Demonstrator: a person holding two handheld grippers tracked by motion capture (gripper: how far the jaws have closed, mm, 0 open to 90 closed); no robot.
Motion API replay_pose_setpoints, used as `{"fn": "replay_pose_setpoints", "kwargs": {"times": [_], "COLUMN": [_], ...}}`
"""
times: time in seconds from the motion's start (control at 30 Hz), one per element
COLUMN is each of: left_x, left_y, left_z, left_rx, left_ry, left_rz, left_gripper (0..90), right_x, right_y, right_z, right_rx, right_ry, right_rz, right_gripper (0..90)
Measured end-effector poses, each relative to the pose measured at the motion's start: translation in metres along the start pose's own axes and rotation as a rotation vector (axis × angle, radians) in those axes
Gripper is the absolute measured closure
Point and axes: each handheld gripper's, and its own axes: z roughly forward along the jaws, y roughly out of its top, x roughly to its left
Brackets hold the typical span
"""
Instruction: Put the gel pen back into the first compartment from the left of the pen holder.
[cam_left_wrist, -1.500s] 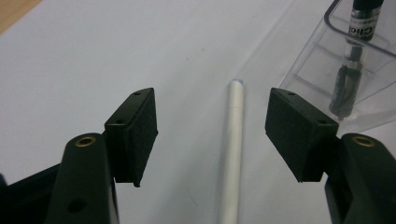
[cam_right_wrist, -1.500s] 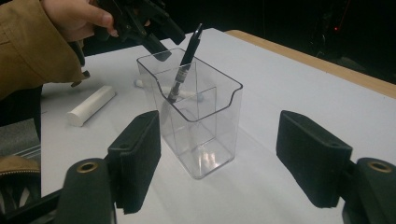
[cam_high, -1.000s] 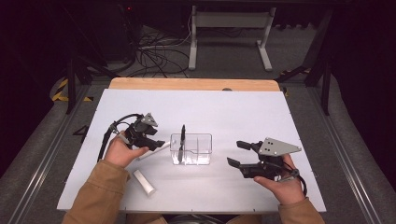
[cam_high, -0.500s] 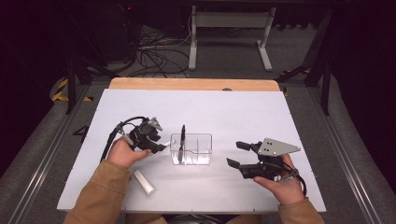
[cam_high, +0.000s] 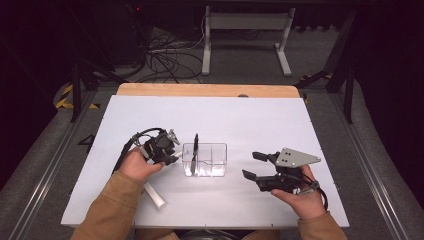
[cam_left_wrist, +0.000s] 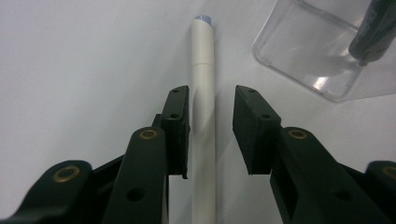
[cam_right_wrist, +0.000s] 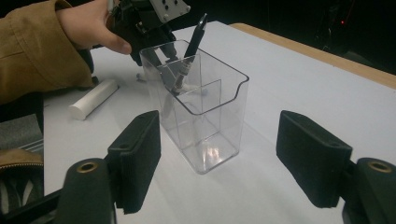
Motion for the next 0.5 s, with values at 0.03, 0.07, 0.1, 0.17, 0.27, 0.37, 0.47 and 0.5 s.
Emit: {"fn": "replay_pose_setpoints", "kwargs": {"times": [0.03,0.07,0.1,0.17,0.27,0.37,0.47,0.5], "left_x": [0.0003,0.0005,0.0003,0.0005,0.0012,0.0025,0.0043,0.0046], "left_y": [0.0003,0.0005,0.0005,0.0008,0.0013,0.0013,0.0006,0.0005], "left_z": [0.0007,0.0015,0.0024,0.0033,0.0058,0.0079,0.0079,0.0079], "left_rx": [0.002,0.006,0.008,0.018,0.026,0.039,0.037,0.038], "left_ry": [0.003,0.002,0.005,0.011,0.019,-0.002,-0.018,-0.020], "left_rz": [0.005,0.004,-0.003,-0.012,-0.015,-0.031,-0.050,-0.053], "left_gripper": [67.8,68.5,69.1,70.0,72.1,75.4,78.2,78.4], "right_x": [0.0000,0.0000,0.0001,0.0001,0.0000,0.0000,0.0002,0.0004], "right_y": [-0.0001,-0.0001,-0.0002,-0.0003,-0.0003,-0.0004,-0.0002,-0.0002], "right_z": [0.0002,0.0003,0.0004,0.0004,0.0004,0.0005,0.0005,0.0006], "right_rx": [0.000,0.000,0.001,0.001,0.001,0.001,0.000,0.000], "right_ry": [0.001,0.001,0.001,0.002,0.002,0.002,0.004,0.005], "right_rz": [0.000,-0.001,0.000,-0.001,-0.001,-0.001,-0.002,-0.002], "right_gripper": [31.6,31.6,31.6,31.6,31.5,31.6,31.6,31.6]}}
